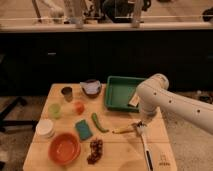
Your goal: Place fork in table surface
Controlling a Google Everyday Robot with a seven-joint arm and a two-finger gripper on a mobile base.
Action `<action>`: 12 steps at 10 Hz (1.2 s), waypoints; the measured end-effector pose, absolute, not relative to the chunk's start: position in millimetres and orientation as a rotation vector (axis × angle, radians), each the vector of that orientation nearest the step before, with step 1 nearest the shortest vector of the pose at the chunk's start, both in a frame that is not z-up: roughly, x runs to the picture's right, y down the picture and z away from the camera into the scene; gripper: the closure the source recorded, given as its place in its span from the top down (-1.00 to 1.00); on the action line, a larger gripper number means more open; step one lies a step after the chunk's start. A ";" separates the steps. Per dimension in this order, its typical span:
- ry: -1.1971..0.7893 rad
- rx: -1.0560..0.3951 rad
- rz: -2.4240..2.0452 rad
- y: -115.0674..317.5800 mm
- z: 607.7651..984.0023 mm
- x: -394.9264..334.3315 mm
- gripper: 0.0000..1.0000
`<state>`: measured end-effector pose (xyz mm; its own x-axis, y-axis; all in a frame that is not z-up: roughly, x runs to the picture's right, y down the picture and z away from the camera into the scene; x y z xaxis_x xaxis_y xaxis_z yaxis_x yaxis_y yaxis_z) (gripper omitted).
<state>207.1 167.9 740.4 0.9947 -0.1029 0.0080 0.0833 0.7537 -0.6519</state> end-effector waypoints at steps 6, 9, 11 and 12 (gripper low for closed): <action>0.060 -0.723 -0.141 186.2 739.4 194.1 -1.00; 0.055 -0.738 -0.171 201.9 733.5 186.8 -1.00; 0.050 -0.751 -0.188 216.3 724.4 184.9 -1.00; 0.048 -0.758 -0.194 222.7 720.4 184.7 -1.00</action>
